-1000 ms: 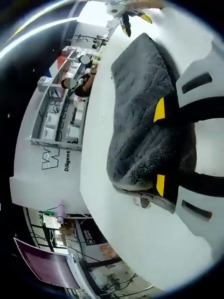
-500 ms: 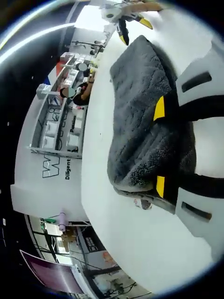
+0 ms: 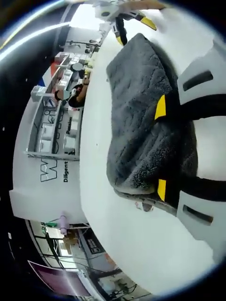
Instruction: Fold the towel on the table until its edges align and the towel forms a compact rectangular stack.
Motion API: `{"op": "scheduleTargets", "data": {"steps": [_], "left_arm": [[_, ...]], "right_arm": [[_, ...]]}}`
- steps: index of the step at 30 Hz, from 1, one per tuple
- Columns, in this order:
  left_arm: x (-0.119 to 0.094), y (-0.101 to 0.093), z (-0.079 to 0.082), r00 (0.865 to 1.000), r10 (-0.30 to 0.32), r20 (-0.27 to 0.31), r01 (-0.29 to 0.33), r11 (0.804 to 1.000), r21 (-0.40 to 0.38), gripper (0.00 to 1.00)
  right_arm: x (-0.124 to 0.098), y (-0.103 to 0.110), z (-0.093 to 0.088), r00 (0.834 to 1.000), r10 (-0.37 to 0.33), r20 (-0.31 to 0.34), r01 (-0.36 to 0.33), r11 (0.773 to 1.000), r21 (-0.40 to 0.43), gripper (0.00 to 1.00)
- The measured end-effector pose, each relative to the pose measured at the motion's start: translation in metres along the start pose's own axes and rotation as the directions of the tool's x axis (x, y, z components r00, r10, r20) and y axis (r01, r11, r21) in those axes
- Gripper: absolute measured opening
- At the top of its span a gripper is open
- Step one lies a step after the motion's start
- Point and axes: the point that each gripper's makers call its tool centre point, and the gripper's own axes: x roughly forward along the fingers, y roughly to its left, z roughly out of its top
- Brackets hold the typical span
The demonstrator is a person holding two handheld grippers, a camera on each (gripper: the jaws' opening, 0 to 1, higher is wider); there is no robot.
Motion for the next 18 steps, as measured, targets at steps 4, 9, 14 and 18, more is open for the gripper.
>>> {"op": "scheduleTargets", "data": {"steps": [4, 9, 14, 18], "left_arm": [[0.002, -0.020, -0.001, 1.000, 0.003, 0.006, -0.003, 1.000, -0.004, 0.44], [0.003, -0.034, -0.001, 0.999, 0.025, 0.020, -0.024, 1.000, -0.014, 0.44], [0.003, -0.047, -0.003, 0.999, 0.037, 0.026, -0.036, 0.999, -0.016, 0.44], [0.004, -0.053, -0.004, 0.999, 0.027, 0.026, -0.027, 1.000, -0.016, 0.44]], "right_arm": [[0.000, 0.000, 0.000, 1.000, -0.002, -0.001, 0.002, 1.000, -0.001, 0.75], [-0.002, -0.006, -0.004, 0.999, -0.029, -0.017, 0.029, 1.000, -0.011, 0.76], [-0.004, -0.010, -0.004, 0.999, -0.051, -0.016, 0.051, 0.999, -0.007, 0.77], [-0.013, -0.022, 0.008, 0.995, -0.091, 0.051, 0.089, 0.995, 0.048, 0.75]]}}
